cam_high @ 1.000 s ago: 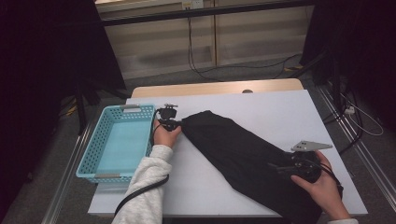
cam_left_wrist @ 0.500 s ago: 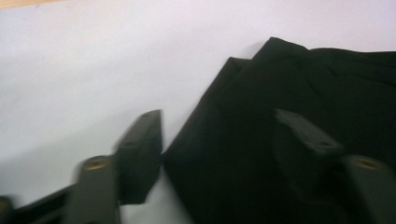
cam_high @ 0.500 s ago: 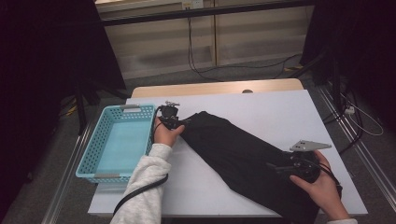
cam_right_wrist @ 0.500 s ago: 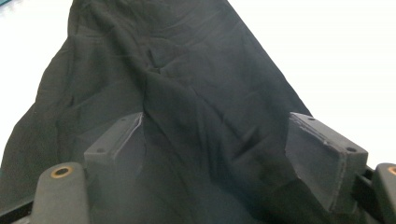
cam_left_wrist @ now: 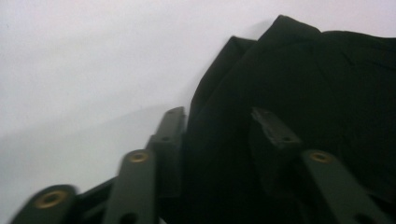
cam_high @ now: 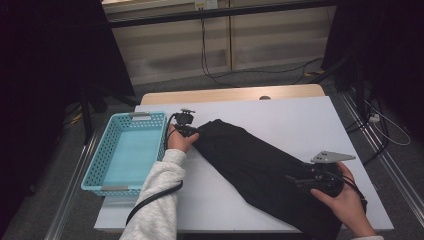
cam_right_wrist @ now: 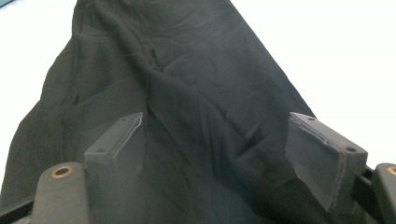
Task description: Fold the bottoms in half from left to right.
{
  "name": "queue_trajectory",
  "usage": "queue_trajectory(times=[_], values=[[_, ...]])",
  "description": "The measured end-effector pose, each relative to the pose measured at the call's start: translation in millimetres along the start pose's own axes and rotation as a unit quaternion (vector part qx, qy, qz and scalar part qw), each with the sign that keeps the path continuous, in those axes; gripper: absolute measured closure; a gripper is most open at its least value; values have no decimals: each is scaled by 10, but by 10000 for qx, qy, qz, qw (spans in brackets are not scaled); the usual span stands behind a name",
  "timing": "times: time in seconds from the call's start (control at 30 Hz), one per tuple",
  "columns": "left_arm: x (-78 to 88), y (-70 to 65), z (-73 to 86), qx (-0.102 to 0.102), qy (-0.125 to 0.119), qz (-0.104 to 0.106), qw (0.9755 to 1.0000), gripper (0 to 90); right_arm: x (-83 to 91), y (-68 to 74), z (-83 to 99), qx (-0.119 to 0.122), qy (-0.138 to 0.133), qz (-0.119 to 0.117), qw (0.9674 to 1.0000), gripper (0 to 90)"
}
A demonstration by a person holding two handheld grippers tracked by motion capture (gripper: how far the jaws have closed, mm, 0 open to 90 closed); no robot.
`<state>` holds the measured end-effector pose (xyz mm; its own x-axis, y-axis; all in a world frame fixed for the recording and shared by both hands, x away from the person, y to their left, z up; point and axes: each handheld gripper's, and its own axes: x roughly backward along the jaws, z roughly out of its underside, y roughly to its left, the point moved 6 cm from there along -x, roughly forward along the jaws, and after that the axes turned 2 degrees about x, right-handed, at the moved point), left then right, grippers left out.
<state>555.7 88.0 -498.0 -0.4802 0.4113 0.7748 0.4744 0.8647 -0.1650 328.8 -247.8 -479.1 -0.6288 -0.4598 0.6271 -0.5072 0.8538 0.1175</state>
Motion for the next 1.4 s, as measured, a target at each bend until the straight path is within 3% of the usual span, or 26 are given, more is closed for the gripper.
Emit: queue_trajectory(times=[0.07,0.1,0.17,0.27,0.4,0.47,0.53,0.67,0.93,1.2,1.4], values=[[10,-23,9,21,82,-18,10000,646,2,7,0,17,5,-11,10000,207],[12,-39,11,130,111,16,9999,685,2,5,1,15,5,-9,10000,207],[14,-58,22,284,173,195,9993,789,-1,-3,10,1,30,8,10000,207],[20,-82,23,311,205,249,9990,854,-6,-1,16,-2,36,-1,10000,207],[80,-53,-3,394,258,211,9987,867,-1,-4,16,-30,23,-16,10000,207],[141,-18,-50,461,165,173,9987,869,-2,-3,20,-32,31,-24,10000,207],[218,0,-99,527,177,270,9981,871,-6,-4,25,-29,35,-22,10000,207],[352,32,-189,622,86,258,9977,873,1,-3,11,-20,-26,-16,10000,206],[523,142,-302,641,-35,125,9979,873,6,1,15,-29,-29,-23,10000,203],[583,182,-317,606,2,158,9980,873,4,9,-2,-129,-133,-79,9998,198],[641,262,-358,687,-27,62,9976,873,-10,11,10,-100,-95,-70,9999,189]])
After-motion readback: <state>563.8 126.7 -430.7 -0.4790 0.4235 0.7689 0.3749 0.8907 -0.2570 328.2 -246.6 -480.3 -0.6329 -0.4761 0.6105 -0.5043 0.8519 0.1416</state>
